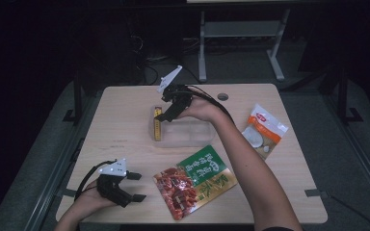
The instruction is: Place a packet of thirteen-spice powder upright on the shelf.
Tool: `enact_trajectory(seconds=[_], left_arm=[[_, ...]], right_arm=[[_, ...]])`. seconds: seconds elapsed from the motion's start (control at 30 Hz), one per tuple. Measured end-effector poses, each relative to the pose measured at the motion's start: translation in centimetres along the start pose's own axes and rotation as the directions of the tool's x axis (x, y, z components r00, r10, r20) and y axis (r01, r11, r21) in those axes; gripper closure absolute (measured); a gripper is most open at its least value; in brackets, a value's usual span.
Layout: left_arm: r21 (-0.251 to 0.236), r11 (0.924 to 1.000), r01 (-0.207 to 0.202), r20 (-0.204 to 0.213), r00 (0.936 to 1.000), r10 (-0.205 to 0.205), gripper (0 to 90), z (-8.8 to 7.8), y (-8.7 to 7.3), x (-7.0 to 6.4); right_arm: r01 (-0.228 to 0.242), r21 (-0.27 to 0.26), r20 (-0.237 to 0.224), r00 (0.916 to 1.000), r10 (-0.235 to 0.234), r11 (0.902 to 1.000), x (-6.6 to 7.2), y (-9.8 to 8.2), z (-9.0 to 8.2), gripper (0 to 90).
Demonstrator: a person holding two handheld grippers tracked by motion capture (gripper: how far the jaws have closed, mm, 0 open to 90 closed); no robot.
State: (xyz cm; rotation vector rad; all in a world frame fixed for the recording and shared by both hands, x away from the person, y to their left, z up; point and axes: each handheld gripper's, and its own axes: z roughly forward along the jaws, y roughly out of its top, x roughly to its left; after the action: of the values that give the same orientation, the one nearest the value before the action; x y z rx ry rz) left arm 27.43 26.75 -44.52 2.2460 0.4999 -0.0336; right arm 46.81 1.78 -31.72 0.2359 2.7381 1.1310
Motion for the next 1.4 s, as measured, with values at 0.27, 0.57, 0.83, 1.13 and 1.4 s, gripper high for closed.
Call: enact_trajectory(seconds=[0.27, 0.57, 0.83, 1.13, 1.4], left_arm=[[-0.01, 0.9994, 0.032, -0.006, 0.9995, -0.032, 18.3, 0.1, 0.2, 0.1], [-0.012, 0.9995, 0.03, -0.028, 0.9992, -0.03, 18.0, 0.6, 0.7, -0.1], [-0.02, 0.9987, 0.046, -0.049, 0.9977, -0.047, 17.7, 0.8, 0.9, -0.3], [-0.005, 0.9995, 0.032, -0.058, 0.9978, -0.032, 17.8, 1.2, 1.2, -0.2], [-0.011, 0.9993, 0.035, -0.065, 0.9973, -0.035, 18.4, 1.5, 1.9, -0.1]], right_arm=[[-0.018, -0.038, 0.021, 0.9996, 0.019, 0.9991, 0.8, -2.7, -2.5, 15.5], [-0.068, -0.075, 0.051, 0.9961, 0.072, 0.9948, 2.5, -6.6, -4.8, 15.0], [-0.136, -0.13, 0.09, 0.9848, 0.148, 0.9821, 4.4, -9.8, -6.9, 14.5], [-0.204, -0.144, 0.142, 0.9642, 0.224, 0.9683, 6.1, -13.4, -8.2, 14.8], [-0.246, -0.145, 0.164, 0.9493, 0.268, 0.9584, 8.1, -15.8, -9.2, 14.9]])
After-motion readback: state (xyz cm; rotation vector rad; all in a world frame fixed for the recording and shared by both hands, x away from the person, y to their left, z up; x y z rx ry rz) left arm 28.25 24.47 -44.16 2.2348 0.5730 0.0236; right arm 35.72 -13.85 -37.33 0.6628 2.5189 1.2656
